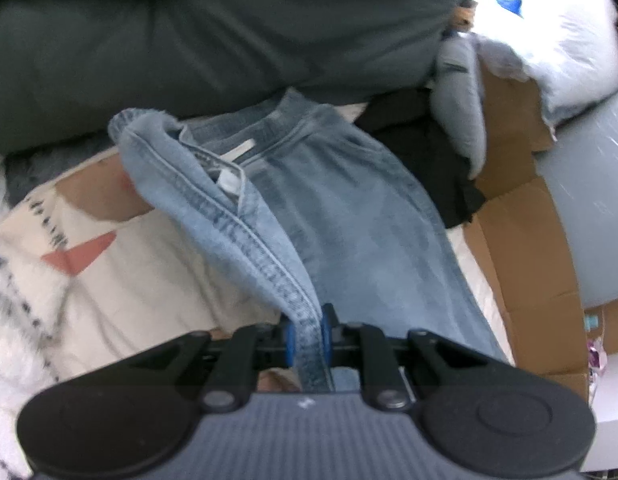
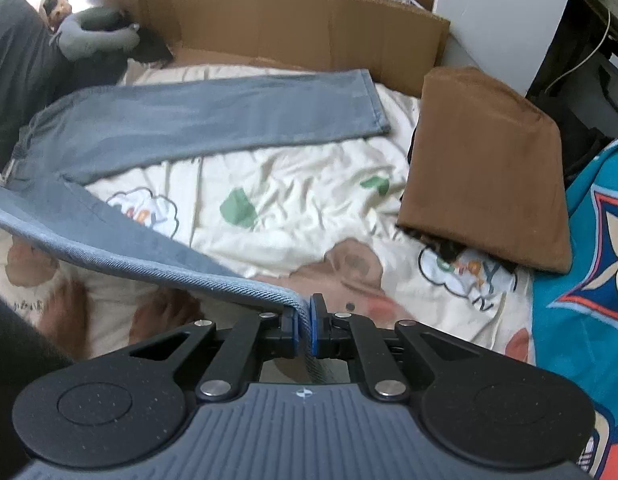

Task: Fold clothes
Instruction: 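Lift the jeans with both grippers and carry them toward the cardboard box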

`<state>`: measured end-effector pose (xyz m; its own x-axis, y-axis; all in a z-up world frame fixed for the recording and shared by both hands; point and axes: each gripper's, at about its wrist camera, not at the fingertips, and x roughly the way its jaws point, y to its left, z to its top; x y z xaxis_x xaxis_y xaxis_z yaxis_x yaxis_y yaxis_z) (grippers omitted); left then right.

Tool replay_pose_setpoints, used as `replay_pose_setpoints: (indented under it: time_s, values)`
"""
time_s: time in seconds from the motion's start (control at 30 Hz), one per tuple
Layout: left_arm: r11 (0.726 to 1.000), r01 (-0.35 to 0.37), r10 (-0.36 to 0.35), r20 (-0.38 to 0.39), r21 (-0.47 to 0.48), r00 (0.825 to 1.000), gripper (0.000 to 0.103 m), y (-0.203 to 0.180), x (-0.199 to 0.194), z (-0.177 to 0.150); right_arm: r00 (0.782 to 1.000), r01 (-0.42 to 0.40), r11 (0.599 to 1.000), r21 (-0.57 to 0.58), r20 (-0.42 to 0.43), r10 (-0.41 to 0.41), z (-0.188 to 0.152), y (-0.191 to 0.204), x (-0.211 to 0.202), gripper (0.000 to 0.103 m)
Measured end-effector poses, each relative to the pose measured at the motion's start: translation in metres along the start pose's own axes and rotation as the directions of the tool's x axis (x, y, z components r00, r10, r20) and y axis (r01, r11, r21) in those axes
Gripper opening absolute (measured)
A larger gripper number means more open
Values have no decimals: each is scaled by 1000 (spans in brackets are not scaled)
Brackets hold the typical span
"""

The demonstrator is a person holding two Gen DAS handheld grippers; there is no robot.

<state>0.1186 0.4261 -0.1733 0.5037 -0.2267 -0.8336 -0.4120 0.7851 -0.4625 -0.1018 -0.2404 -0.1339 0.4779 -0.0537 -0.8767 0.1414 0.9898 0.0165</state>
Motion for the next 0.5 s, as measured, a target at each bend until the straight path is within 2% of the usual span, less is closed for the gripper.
replay_pose_setpoints:
  time_s: [0.27,0.5]
  values:
    - [999,29,-29,0,-19,1000,13,-19,11,11,1000,3,1000,11,17,-3,17,-2,4,2]
    - [997,70,-70,4,-31,998,13,-29,30,20,999,14,1000,27,30,-15,47,-9,19,2]
